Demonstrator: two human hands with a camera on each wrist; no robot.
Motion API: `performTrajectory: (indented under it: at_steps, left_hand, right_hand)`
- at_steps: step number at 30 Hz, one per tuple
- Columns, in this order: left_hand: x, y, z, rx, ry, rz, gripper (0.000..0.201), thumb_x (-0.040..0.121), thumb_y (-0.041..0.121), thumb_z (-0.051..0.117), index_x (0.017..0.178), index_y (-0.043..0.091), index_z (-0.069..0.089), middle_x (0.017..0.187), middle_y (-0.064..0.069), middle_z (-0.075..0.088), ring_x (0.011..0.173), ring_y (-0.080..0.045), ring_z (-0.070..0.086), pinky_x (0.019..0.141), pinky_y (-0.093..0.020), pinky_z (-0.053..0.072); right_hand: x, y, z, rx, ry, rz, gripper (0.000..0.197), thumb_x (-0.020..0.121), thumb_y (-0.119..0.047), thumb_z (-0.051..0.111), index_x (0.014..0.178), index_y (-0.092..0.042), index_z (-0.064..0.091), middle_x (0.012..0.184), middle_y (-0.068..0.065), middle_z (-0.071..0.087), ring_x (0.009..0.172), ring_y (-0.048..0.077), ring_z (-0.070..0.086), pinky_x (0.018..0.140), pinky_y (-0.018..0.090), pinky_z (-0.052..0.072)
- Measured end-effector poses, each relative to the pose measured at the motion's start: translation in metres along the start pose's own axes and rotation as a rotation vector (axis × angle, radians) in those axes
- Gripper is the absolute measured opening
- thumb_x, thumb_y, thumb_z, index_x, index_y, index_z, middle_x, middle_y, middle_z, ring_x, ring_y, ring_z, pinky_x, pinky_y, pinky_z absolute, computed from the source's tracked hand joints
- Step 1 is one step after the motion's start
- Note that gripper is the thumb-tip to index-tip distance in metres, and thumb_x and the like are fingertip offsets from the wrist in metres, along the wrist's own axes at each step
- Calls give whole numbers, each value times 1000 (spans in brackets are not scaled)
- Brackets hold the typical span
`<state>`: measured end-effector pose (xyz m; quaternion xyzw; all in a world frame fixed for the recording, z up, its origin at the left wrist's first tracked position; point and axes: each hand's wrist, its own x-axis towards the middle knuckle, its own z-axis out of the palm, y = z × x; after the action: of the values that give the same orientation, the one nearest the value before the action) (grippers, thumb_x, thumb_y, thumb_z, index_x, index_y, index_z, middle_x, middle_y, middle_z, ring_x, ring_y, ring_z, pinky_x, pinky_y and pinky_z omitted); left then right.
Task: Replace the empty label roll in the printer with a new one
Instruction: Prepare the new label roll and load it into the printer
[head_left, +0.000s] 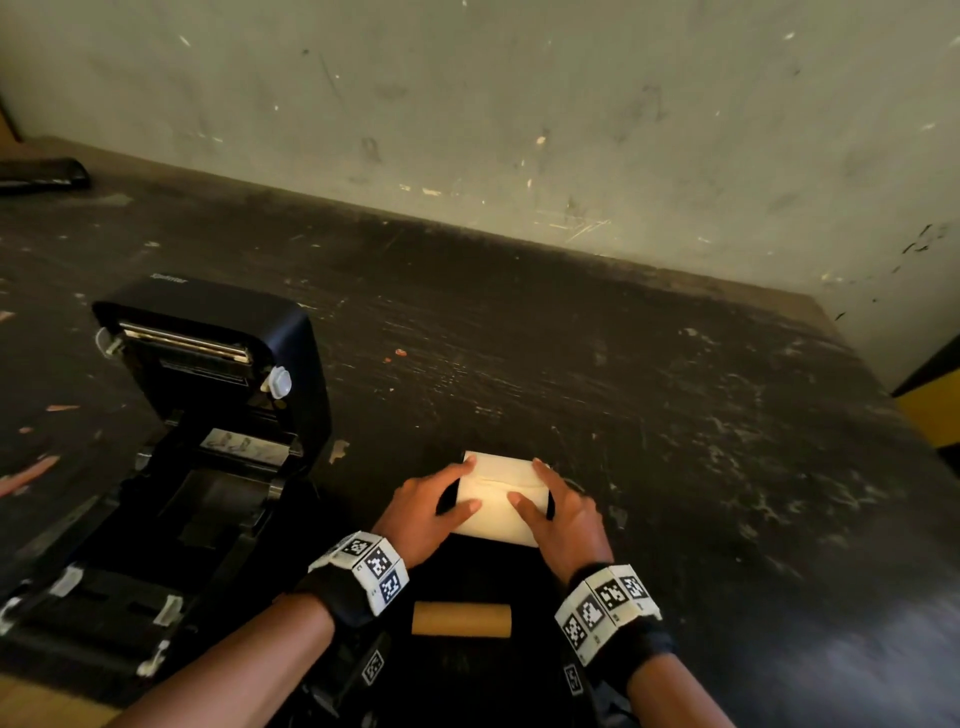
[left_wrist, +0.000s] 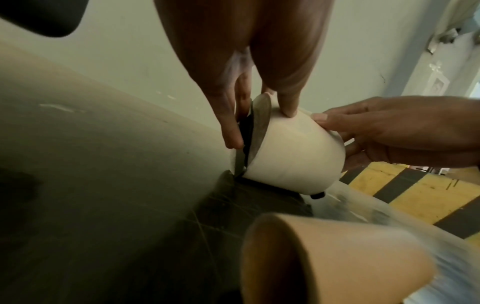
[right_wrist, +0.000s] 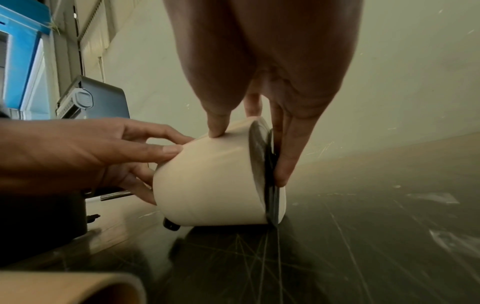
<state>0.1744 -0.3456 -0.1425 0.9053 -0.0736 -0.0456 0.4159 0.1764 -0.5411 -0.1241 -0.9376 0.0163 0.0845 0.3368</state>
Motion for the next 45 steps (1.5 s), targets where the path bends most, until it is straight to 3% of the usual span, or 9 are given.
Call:
performTrajectory:
  at_steps: [2, 6, 11, 15, 24, 29, 33, 41, 45]
  left_hand:
    - [-1, 4, -3, 32, -13, -14, 49, 87, 38, 56, 133, 33, 39, 123, 4, 56, 109, -12, 51, 96, -32, 42]
    - [-2, 9, -7, 102, -66, -11, 47, 87, 38, 56, 131, 31, 39, 117, -8, 62, 105, -18, 58, 92, -36, 47]
    - [-2, 8, -8, 105, -108, -78, 49, 83, 47, 57, 127, 45, 35, 121, -11, 58, 112, -25, 53, 94, -47, 47]
    - [-3, 5, -10, 97, -125, -90, 50, 81, 46, 61, 124, 46, 37, 117, -9, 60, 107, -23, 57, 90, -46, 51]
    - [-6, 22, -15, 145, -200, -102, 52, 83, 28, 64, 128, 28, 38, 129, -5, 52, 113, -16, 52, 91, -31, 46]
    - [-7, 20, -17, 149, -228, -159, 51, 82, 37, 64, 125, 39, 38, 130, -8, 45, 116, -22, 47, 97, -43, 46]
    - [-19, 23, -17, 162, -242, -170, 51, 82, 40, 62, 125, 40, 36, 128, -7, 43, 114, -20, 47, 97, -43, 44]
    - [-76, 25, -78, 162, -109, -71, 52, 70, 60, 58, 117, 53, 35, 120, 3, 57, 114, -17, 50, 92, -46, 47]
    - [-112, 22, -130, 108, 30, 66, 46, 74, 45, 68, 114, 38, 47, 114, 4, 65, 93, -11, 64, 88, -39, 50]
  right_hand:
    - [-2, 1, 1, 9, 28, -8, 61, 85, -52, 53, 139, -33, 31, 134, 12, 52, 119, 25, 51, 100, 40, 44]
    - [-7, 2, 3, 10, 58, -25, 62, 84, -53, 54, 138, -33, 33, 132, 10, 54, 117, 23, 53, 99, 39, 45]
    - [-10, 0, 0, 32, 69, -26, 62, 83, -51, 57, 138, -31, 35, 133, 11, 53, 120, 24, 51, 100, 40, 44]
    - [-15, -2, 2, 27, 68, -31, 63, 83, -49, 59, 138, -27, 36, 130, 10, 56, 115, 22, 54, 97, 37, 46]
    - [-23, -6, 1, -24, 101, -23, 60, 78, -48, 65, 130, -27, 43, 118, 5, 63, 104, 19, 61, 90, 39, 52]
    - [-27, -7, -3, 74, 85, -1, 57, 77, -39, 70, 128, -25, 48, 128, 5, 56, 113, 17, 54, 96, 33, 47]
    - [-43, -5, -7, 104, 88, -17, 55, 76, -36, 72, 126, -26, 50, 128, 4, 55, 114, 15, 53, 95, 32, 48]
    - [-88, -62, -20, 111, 72, -174, 54, 74, -38, 72, 124, -30, 51, 118, -4, 60, 98, 7, 60, 85, 29, 54]
    - [-106, -116, -9, 120, 89, -232, 55, 71, -40, 74, 121, -32, 53, 93, -15, 57, 81, 2, 59, 74, 19, 52]
